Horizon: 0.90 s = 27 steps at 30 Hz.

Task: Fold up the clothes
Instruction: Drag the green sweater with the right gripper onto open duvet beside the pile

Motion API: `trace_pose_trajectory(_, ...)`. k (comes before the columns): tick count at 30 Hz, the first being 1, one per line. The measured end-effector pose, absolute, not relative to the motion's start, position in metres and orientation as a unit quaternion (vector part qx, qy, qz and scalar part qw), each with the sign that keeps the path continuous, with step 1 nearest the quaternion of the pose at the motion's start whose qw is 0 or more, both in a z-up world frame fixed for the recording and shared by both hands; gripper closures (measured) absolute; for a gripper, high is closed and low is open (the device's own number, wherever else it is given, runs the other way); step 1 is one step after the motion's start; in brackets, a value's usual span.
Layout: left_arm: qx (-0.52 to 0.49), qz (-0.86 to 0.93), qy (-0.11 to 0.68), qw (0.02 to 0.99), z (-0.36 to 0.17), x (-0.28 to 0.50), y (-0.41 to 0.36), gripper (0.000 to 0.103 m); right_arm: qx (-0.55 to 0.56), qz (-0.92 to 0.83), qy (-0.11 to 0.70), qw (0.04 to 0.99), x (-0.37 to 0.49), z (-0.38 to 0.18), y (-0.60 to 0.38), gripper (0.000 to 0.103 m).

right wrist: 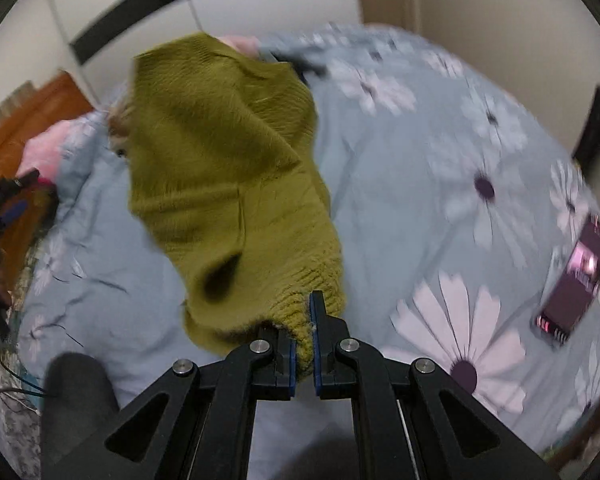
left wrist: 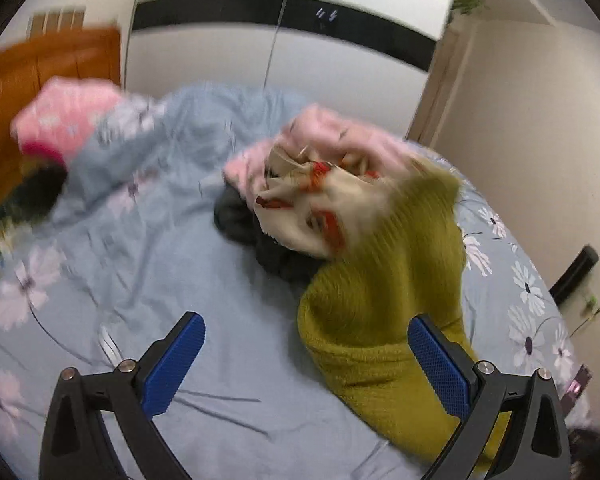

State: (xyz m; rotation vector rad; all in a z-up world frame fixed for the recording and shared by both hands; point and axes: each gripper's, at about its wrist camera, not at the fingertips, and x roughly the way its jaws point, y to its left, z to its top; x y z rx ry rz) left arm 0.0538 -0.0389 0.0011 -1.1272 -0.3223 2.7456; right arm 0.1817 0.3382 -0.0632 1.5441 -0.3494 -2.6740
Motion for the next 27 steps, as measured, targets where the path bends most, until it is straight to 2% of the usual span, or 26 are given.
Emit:
trace_pose_trajectory(8,-0.416,0.9,-0.102,0.081,-0.04,0.031,-0.019,0.0,0.532,-0.841,-0.098,-0.006,0.176,-0.082,0.357,0.093)
trace_pose_trajectory(10,-0.416,0.9,-0.1,0.082,-0.042,0.029,-0.018,0.0,0.543,-0.837,-0.07,-0.006,0.177,-0.078,0.355,0.084)
trace_pose_trajectory(11,-0.416,0.9,-0.102,0.082,-0.042,0.028,-0.019,0.0,0.548,-0.834,-0.056,-0.006,0.178,-0.077,0.354,0.073)
trace_pose_trajectory(12,-0.414,0.9,-0.105,0.08,-0.043,0.026,-0.021,0.0,0.549,-0.835,-0.043,-0.002,0.176,-0.075,0.354,0.068)
trace_pose_trajectory(15,-0.408,0.903,-0.109,0.072,-0.043,0.017,-0.031,0.0,0.534,-0.845,-0.028,0.019,0.174,-0.059,0.351,0.062)
trace_pose_trajectory(17,-0.4,0.908,-0.103,0.067,-0.041,0.015,-0.033,0.0,0.513,-0.856,-0.053,0.03,0.165,-0.048,0.356,0.059)
trace_pose_trajectory(21,-0.398,0.91,-0.089,0.068,-0.043,0.01,-0.029,0.0,0.468,-0.869,-0.151,0.059,0.108,-0.044,0.359,0.059)
trace_pose_trajectory(27,-0.395,0.914,-0.071,0.064,-0.045,0.002,-0.031,0.0,0.443,-0.856,-0.253,0.084,-0.009,-0.077,0.341,0.059)
